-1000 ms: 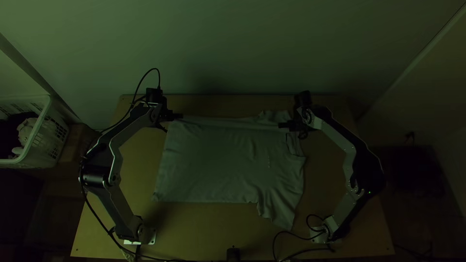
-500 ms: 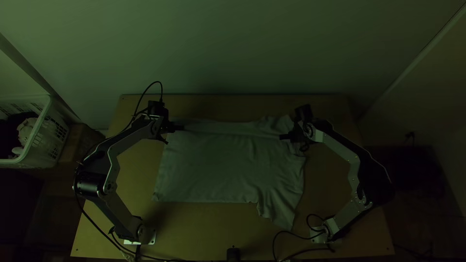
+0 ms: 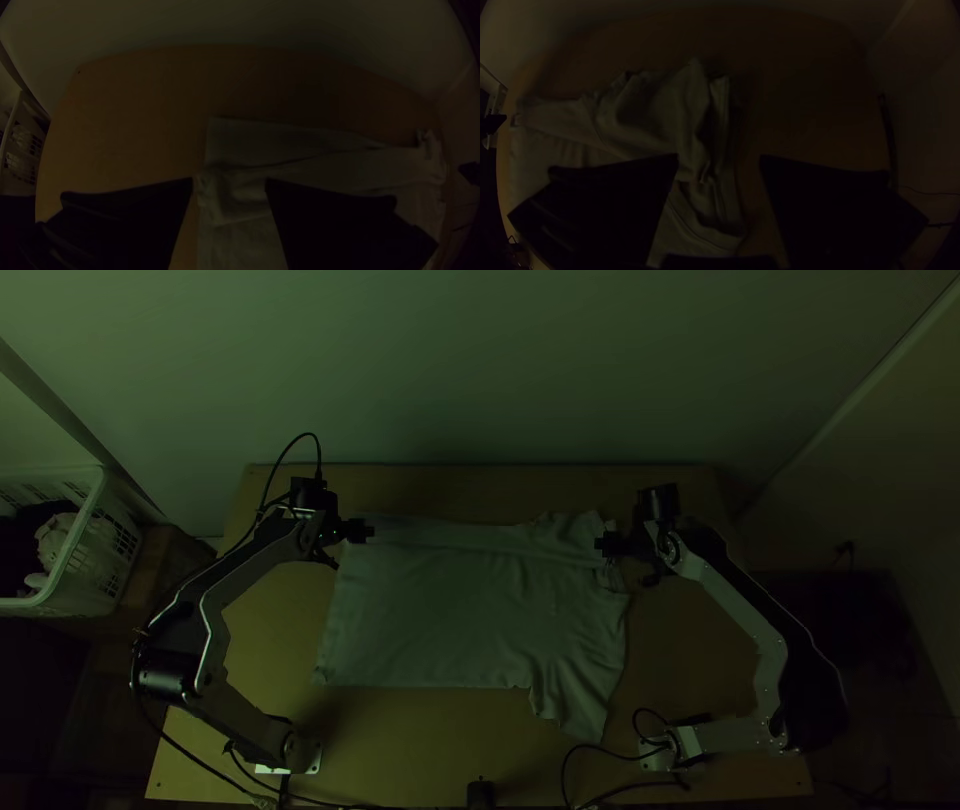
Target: Fold the t-shirt
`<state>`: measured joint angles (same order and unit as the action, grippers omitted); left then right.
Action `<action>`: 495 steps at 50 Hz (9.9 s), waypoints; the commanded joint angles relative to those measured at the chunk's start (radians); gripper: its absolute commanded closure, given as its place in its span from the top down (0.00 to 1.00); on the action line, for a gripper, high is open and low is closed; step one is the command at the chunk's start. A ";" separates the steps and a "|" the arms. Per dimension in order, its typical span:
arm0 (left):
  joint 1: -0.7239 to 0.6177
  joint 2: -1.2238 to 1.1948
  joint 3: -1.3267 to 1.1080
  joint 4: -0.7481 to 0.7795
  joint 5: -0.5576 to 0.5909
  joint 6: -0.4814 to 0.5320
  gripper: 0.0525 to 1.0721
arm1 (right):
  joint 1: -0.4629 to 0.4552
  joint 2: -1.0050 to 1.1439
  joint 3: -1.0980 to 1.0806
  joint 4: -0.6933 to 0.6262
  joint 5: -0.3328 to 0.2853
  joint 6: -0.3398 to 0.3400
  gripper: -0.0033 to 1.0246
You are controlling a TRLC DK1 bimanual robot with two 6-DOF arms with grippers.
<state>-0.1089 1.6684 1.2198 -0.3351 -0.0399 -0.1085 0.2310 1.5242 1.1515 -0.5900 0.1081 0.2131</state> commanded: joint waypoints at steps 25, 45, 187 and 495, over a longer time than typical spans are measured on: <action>0.037 -0.340 0.027 -0.351 0.035 0.086 0.95 | -0.009 -0.409 -0.076 -0.093 0.004 0.101 0.96; 0.080 -0.547 -0.074 -0.700 0.026 0.107 0.95 | 0.013 -0.599 -0.082 -0.409 -0.002 0.109 0.95; -0.164 -0.320 -0.428 -0.736 -0.083 0.202 0.03 | 0.338 -0.289 -0.552 -0.401 -0.320 0.289 0.71; 0.044 0.347 0.227 -0.292 0.578 -0.053 0.02 | -0.070 0.033 0.633 -0.338 -0.081 0.075 0.96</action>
<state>-0.0765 2.0422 1.5185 -0.5797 0.5854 -0.1501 0.1570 1.5959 1.8183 -0.9455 0.0334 0.2653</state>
